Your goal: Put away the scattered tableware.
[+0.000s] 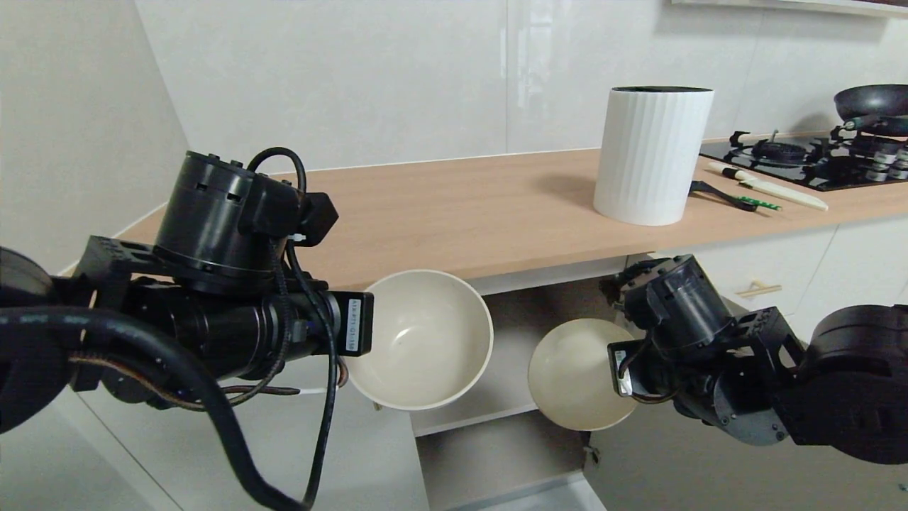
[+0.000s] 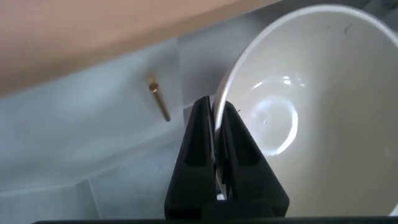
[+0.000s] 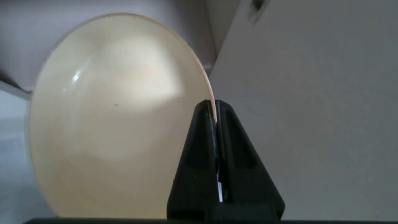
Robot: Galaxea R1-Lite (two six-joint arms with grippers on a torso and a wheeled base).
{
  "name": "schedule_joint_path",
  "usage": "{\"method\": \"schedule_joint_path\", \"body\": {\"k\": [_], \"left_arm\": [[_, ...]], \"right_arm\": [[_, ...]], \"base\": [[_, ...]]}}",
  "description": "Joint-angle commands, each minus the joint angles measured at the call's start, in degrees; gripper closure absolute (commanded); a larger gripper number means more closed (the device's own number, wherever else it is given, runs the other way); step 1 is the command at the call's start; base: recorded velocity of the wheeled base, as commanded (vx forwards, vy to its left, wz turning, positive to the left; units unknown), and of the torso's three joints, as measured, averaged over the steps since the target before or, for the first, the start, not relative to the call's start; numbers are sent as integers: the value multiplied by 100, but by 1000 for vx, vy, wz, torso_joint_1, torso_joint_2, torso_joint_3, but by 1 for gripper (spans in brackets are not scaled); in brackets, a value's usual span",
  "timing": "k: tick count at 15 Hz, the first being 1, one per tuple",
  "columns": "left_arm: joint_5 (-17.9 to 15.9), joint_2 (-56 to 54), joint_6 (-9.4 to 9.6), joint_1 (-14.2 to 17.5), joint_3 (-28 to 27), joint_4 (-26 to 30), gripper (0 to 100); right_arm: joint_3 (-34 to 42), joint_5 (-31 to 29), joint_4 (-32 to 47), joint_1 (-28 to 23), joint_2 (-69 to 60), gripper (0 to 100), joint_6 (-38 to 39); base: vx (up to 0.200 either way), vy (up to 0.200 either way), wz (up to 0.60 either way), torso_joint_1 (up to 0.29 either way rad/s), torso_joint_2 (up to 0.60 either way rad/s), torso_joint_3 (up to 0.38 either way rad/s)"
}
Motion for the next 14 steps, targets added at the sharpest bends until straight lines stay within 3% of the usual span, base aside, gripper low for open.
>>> {"method": "schedule_joint_path", "body": {"k": [1,5,14], "left_arm": [[1,20,-4,-1,-1,4,100],[1,55,-4,17,-1,4,100],[-122,-6,23,-1,96,12,100]], "right_arm": [[19,-1,-3,33,2,100,-3],[45,-1,-12,68,2,100,6],[169,96,-135,68,494,100,50]], "base": [[0,0,0,-105,442,344],[0,0,0,-69,439,366],[0,0,0,-3,42,33]]}}
